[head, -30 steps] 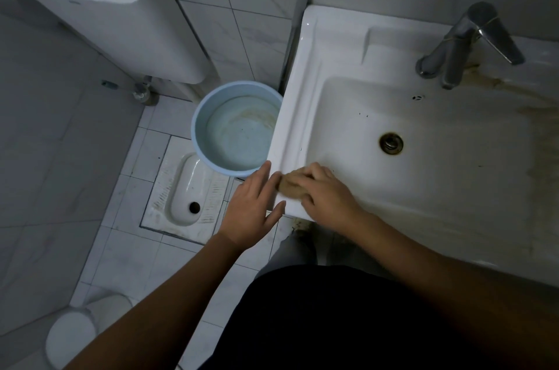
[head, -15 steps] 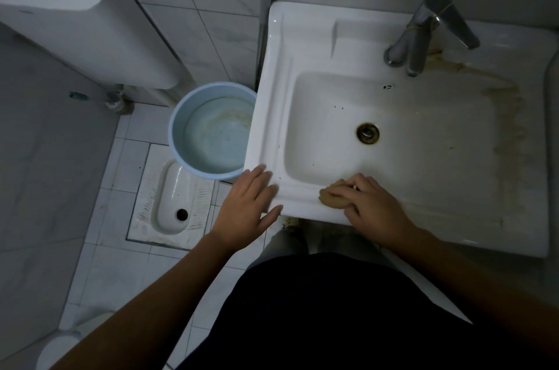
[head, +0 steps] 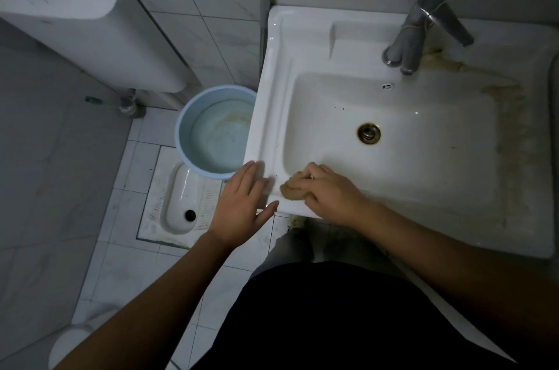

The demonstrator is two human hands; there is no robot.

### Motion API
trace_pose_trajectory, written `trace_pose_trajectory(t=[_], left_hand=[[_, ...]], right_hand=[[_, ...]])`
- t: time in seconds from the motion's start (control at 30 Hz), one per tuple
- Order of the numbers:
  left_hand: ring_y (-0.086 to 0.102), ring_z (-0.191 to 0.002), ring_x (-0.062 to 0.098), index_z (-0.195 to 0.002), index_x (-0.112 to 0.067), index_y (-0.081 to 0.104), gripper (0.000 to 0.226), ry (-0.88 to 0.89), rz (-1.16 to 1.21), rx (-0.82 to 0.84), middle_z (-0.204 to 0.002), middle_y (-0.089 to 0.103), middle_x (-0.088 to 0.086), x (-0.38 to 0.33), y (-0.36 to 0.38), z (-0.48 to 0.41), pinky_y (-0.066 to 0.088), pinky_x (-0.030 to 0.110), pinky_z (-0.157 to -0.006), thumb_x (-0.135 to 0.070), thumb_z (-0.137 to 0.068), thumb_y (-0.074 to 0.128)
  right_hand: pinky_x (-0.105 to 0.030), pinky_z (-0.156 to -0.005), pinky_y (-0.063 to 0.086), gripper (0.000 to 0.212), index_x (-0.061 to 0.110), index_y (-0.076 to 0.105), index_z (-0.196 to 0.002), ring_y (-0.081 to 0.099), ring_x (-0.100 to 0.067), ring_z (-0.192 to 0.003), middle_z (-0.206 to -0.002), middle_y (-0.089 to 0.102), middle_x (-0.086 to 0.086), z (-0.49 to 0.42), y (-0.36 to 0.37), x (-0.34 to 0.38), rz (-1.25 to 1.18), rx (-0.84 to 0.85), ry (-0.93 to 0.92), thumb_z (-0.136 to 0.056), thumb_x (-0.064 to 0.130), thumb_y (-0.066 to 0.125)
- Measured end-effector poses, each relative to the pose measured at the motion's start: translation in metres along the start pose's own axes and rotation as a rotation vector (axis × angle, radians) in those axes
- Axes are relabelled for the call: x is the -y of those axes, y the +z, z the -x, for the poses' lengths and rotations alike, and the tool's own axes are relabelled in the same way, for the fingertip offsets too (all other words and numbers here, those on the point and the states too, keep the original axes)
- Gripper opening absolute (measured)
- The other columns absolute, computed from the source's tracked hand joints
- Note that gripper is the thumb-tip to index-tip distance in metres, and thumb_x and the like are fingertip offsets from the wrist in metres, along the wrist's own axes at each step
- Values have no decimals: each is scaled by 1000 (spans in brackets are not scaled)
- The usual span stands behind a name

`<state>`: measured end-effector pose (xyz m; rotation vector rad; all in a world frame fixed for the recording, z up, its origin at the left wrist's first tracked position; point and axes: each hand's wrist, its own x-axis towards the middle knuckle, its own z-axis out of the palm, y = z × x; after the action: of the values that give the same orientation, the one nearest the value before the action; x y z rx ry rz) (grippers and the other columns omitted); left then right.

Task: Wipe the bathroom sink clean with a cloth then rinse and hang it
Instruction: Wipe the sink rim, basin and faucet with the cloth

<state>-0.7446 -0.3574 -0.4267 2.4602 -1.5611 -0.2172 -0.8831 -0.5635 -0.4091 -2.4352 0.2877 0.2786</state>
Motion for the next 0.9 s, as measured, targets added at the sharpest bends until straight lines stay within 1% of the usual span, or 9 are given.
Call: trace_pose_trajectory(t=[0.1,0.2,0.27,0.4,0.5,0.57,0.67,0.8,0.9], left_hand=[[36,-149,33,-128,-8,61,54,-70,12,-16,-156,43,15,2,1,5,34,47,-120,-52,-97,59],[33,-150,33,-127,-9,62,49,-79,49,-12,-159,40,15,3,5,9,32,43,-122,-49,-99,58],[32,-151,32,-128,-10,61,47,-86,61,-5,-160,37,15,2,6,11,31,42,-122,-48,-99,57],[30,-152,31,-130,-12,59,48,-101,65,9,-162,35,14,2,3,11,31,42,-121,-49,-100,56],[31,-152,30,-132,-10,58,51,-97,49,11,-162,36,14,3,4,10,28,39,-123,-51,-101,53],[30,-153,29,-132,-8,58,53,-96,60,5,-163,35,13,3,6,11,29,40,-124,-51,-101,52],[29,-153,30,-131,-7,58,51,-79,100,-18,-162,35,15,4,10,12,32,45,-123,-48,-101,55],[28,-153,31,-131,-11,58,47,-68,130,-38,-162,35,16,4,11,12,36,48,-120,-46,-100,57],[28,-153,32,-132,-11,58,47,-59,122,-43,-161,35,17,4,11,12,36,47,-120,-46,-101,56]], right_hand=[[-32,-86,50,42,32,60,-135,51,-16,-108,-112,51,5,-3,-15,-15,-61,7,64,-96,20,50],[-32,-90,53,44,31,56,-138,56,-15,-103,-113,50,6,-32,-23,-17,-160,-144,166,-97,19,51],[-33,-91,54,45,31,52,-141,58,-18,-101,-116,49,3,-62,-22,-13,-199,-241,217,-97,19,52],[-37,-99,50,51,25,49,-142,55,-26,-116,-129,45,-5,-104,-6,3,-247,-302,273,-93,11,55],[-40,-95,52,53,26,50,-138,51,-29,-118,-130,44,-5,-101,5,10,-224,-327,298,-89,7,57],[-40,-94,53,54,29,51,-139,52,-27,-118,-127,46,-2,-89,8,8,-211,-286,244,-89,7,54],[-40,-98,52,52,34,53,-140,52,-22,-118,-123,51,2,-68,8,6,-156,-158,144,-92,12,53],[-36,-94,49,48,35,54,-140,48,-19,-113,-119,50,2,-42,3,17,-51,12,70,-96,19,50],[-35,-92,49,50,37,51,-143,46,-19,-115,-121,48,2,-26,4,26,4,38,69,-95,22,50]])
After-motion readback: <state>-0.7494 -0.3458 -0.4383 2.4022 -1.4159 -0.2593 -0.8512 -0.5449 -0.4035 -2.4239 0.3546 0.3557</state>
